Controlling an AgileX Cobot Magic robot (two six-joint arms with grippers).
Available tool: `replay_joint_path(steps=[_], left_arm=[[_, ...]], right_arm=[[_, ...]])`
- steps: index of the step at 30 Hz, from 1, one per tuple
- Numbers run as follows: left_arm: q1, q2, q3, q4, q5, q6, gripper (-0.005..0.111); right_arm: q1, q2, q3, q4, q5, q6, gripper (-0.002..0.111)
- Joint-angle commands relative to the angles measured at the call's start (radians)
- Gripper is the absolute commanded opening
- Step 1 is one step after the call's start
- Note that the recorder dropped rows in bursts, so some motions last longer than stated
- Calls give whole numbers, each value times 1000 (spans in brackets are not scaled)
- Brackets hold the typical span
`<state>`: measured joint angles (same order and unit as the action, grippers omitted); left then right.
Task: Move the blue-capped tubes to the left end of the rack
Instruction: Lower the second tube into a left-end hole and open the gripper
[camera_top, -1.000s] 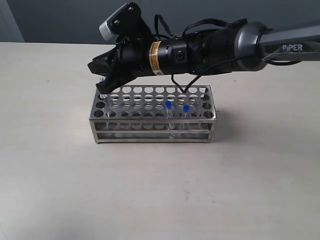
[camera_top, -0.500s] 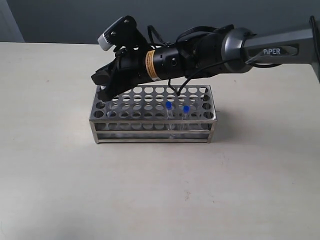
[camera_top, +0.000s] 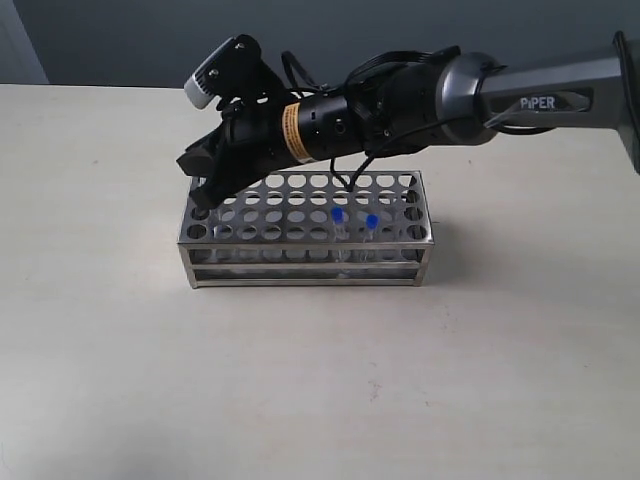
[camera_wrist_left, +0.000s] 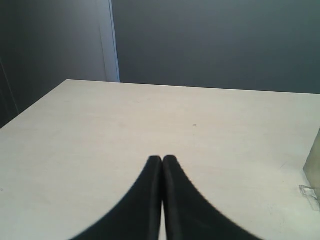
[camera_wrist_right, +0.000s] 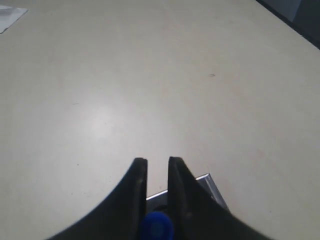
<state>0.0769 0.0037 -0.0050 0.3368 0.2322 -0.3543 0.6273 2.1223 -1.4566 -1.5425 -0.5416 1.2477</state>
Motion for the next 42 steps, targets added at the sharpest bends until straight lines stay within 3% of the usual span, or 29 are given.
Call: replay_joint_path(steps=[1,15,22,42], left_arm=[[-7,-4,3,-4,0,-3,0],[-7,-4,3,-4,0,-3,0],[-7,-4,3,-4,0,-3,0],[-7,-4,3,-4,0,-3,0]], right_arm=[[13,-2,-4,11,-37,-3,-1],[14,-2,-40,-2,-17,-8,-1],[29,-2,-85,-197,-15,172,-1],[63,67,-85,-202,-48,218,-1]])
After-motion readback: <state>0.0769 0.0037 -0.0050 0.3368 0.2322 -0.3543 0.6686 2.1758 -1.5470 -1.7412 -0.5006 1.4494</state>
